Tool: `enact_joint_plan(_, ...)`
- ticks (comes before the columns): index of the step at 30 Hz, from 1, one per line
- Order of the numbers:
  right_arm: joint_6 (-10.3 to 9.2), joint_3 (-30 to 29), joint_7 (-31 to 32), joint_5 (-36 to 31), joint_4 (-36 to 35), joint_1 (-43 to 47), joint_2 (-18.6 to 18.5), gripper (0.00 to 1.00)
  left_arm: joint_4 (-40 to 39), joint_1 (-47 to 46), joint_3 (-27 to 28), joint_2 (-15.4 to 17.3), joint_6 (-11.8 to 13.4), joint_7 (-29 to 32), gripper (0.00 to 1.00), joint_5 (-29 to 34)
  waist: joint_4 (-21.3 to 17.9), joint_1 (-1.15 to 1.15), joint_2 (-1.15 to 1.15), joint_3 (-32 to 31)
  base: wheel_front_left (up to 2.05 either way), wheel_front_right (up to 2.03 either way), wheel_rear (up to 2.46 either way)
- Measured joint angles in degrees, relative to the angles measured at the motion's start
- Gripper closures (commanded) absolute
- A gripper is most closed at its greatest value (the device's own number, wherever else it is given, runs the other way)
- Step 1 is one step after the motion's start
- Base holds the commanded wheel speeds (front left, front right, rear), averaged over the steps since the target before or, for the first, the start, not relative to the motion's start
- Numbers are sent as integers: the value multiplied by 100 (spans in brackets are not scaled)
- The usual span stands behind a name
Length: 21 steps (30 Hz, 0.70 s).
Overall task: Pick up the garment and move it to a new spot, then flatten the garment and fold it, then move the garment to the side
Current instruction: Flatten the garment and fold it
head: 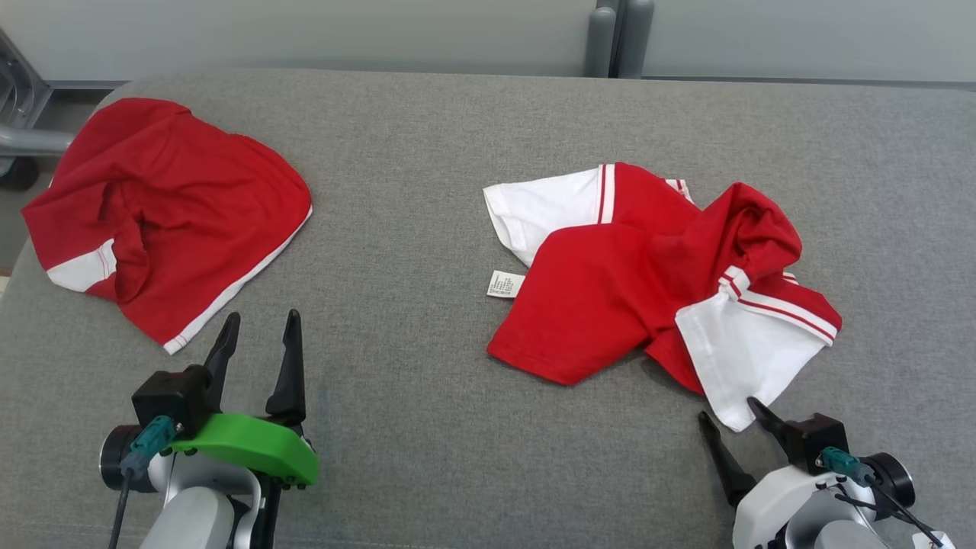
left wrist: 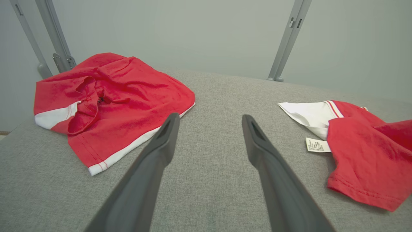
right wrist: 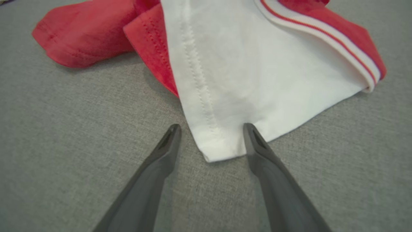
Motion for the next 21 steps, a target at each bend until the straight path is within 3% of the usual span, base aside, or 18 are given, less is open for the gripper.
enact_joint_plan(3, -2, -23, 0, 0, 49, -83, 3, 0, -98, 83, 42, -8, 0, 0, 0, 88, -24, 0, 0, 11, 0, 0, 0)
enact_joint_plan(4, -2, -32, -1, 0, 67, -95, 3, 11, -110, 97, 49, -16, 0, 0, 0, 104, -32, 0, 0, 14, 0, 0, 0)
enact_joint_plan(7, -4, -53, -1, 0, 131, -98, -3, 31, -166, 144, 81, -31, 0, 0, 0, 155, -55, 0, 0, 15, 0, 0, 0)
enact_joint_plan(8, -4, -60, -2, 1, 147, -99, -13, 48, -188, 175, 89, -35, 0, 0, 0, 155, -63, 0, 0, 15, 0, 0, 0)
enact_joint_plan(11, -33, -85, -25, 2, 222, -102, -31, 60, -246, 271, 90, -59, 0, 0, 0, 166, -81, 0, 0, 10, 0, 0, 0)
enact_joint_plan(15, -40, -103, -49, 12, 292, -122, -38, 100, -294, 331, 111, -90, 1, 0, 0, 204, -99, 0, 0, 4, 0, 0, 0)
enact_joint_plan(21, -38, -113, -48, 45, 337, -188, -26, 100, -367, 438, 276, -151, 0, 0, 0, 212, -178, 0, 0, -19, 0, 0, 0)
